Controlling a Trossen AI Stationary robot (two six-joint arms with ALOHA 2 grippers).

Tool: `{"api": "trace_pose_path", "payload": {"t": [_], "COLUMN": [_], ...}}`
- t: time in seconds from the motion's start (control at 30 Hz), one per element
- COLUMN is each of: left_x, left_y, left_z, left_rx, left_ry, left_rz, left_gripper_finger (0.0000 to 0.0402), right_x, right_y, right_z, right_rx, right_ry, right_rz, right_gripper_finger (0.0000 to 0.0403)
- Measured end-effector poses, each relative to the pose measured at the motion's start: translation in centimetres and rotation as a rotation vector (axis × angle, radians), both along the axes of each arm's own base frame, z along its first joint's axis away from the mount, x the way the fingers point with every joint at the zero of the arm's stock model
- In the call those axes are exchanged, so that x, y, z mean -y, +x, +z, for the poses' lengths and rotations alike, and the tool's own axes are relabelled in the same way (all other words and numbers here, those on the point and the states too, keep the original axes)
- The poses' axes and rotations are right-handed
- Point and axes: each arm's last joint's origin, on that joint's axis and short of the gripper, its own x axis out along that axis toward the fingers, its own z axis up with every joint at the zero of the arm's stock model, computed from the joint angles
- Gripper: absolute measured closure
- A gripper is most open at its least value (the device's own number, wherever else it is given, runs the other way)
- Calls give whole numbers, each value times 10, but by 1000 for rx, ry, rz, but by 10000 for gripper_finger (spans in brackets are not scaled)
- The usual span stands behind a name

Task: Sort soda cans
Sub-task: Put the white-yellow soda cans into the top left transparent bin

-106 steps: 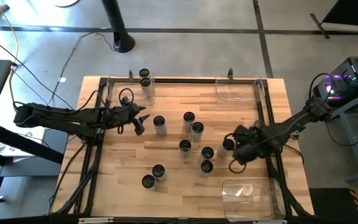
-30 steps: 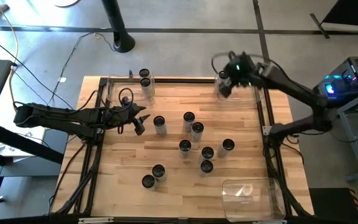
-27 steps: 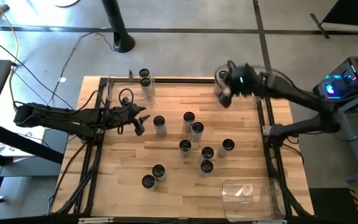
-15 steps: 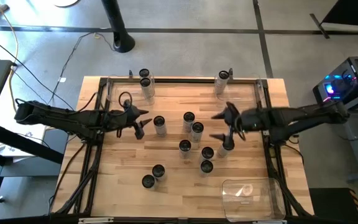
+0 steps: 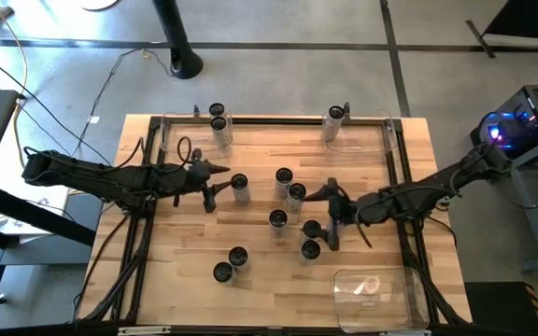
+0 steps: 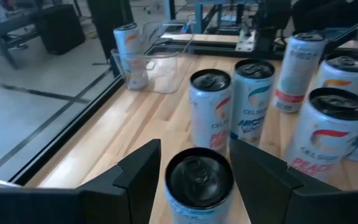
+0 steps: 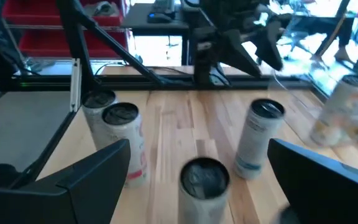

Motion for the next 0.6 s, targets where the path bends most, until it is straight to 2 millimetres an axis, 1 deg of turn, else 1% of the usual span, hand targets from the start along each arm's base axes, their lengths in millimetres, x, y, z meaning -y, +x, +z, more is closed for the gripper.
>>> {"api": "trace_pose_path", "payload": {"t": [0.13,0.23,0.37,0.6], "left_x": [1,1,1,5], "left_y": [0,1,1,2], "left_z": [1,2,2,5], "left_rx": [8,17,8,37], "left_ry": [-6,-2,34,44], "left_rz": [-16,-17,-33,-57], "left_gripper_finger": [216,216,216,216], "right_x": [1,4,7,6], "right_y": [15,20,23,23], "right_z": [-8,-9,-4,-1], "right_rx": [15,36,98,126], "right_ry": [-15,24,68,30], "right_rz": [-7,-14,-30,-20], "right_gripper_finger": [27,27,27,27]}}
